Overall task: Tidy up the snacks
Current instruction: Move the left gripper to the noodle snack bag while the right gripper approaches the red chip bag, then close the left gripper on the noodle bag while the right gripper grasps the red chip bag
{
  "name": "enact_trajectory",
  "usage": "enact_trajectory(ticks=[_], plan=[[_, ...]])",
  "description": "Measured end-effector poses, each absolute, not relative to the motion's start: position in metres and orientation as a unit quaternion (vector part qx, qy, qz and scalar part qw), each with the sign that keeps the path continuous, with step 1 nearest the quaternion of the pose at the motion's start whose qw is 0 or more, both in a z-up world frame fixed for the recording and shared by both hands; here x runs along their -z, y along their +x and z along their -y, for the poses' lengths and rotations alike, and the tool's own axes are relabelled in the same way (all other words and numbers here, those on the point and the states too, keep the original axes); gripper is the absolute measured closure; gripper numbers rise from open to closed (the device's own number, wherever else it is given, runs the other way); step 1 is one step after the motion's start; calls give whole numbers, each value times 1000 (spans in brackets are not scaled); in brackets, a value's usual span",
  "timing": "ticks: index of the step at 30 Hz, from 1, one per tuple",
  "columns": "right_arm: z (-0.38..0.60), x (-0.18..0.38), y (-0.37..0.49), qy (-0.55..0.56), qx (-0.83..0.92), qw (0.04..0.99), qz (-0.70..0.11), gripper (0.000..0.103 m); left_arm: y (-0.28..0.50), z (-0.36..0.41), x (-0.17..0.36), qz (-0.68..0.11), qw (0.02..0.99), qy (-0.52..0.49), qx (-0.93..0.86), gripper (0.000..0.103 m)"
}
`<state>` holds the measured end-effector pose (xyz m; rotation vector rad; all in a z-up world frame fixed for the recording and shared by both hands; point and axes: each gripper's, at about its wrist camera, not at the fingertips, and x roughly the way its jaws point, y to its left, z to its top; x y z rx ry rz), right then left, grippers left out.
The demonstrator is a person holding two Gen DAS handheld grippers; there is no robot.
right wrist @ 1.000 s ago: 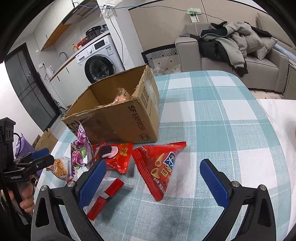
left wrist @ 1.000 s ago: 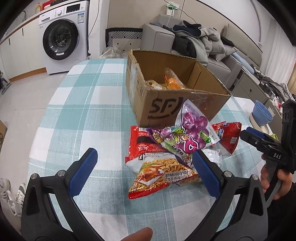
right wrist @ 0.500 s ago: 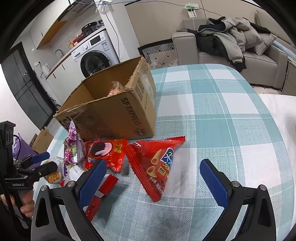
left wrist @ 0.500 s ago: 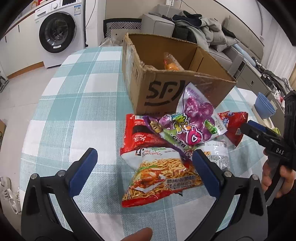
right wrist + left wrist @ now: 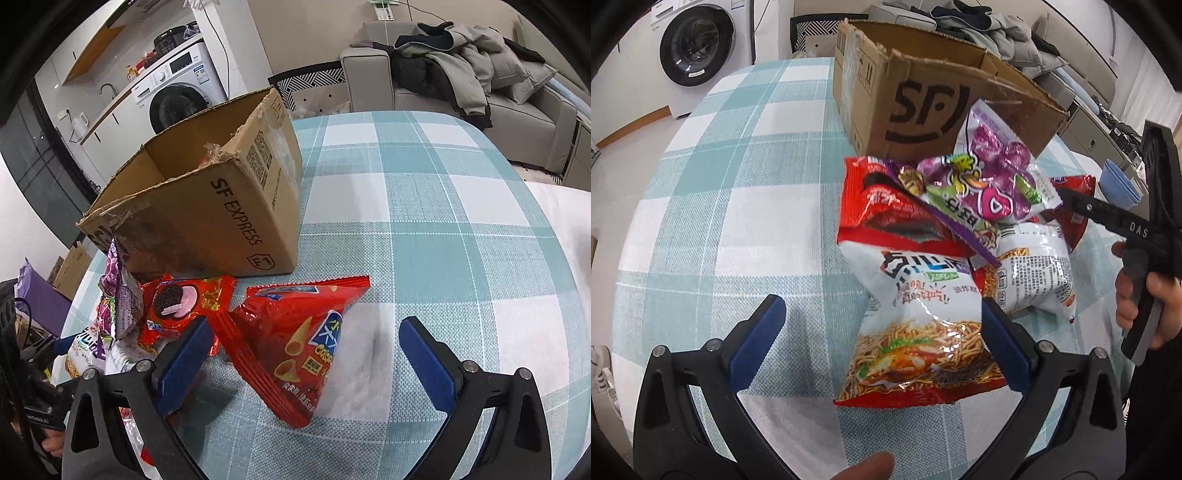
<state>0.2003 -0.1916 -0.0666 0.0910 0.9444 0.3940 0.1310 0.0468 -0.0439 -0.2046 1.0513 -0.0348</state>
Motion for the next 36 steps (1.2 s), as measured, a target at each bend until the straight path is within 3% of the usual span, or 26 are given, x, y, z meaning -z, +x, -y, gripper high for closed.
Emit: enact_trajectory(ticks=[7, 16, 18, 21, 36], plan=[[186, 67, 204, 33, -199, 869, -451, 4, 133, -47, 49, -501, 860, -94, 22, 1], [177, 75, 208, 21, -208, 861, -464, 35, 135, -48, 51, -504, 857, -105, 27, 1], [177, 76, 207, 18, -210, 861, -463, 48, 135, -49, 51, -504, 857, -106, 27, 1], [180, 74, 202, 17, -214, 865, -454, 55, 135, -50, 52, -504, 856, -110, 28, 1], [195, 44, 162, 38, -237, 879, -413, 59, 131, -53, 48, -492, 863, -113, 27, 2]])
